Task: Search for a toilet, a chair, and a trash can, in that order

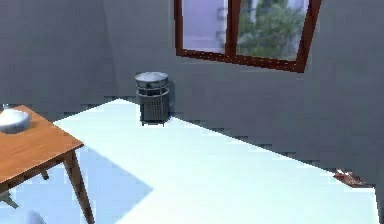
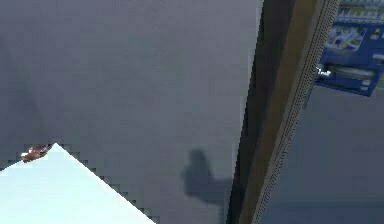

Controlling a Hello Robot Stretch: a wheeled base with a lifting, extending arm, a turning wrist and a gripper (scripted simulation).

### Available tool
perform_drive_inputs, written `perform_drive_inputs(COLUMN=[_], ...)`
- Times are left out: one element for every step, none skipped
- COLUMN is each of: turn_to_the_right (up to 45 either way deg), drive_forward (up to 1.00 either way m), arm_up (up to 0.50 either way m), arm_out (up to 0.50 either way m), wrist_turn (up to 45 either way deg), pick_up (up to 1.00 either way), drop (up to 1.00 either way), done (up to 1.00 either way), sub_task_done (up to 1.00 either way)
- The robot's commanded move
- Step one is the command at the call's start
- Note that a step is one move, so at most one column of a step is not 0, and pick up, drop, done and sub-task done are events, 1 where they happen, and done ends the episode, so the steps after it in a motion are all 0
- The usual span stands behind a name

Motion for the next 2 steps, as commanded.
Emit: perform_drive_inputs(turn_to_the_right=[-3.0, 0.0], drive_forward=[0.0, 1.0], arm_up=[0.0, 0.0], arm_out=[0.0, 0.0], wrist_turn=[0.0, 0.0], pick_up=[0.0, 0.0], drop=[0.0, 0.0], done=[0.0, 0.0], sub_task_done=[0.0, 0.0])
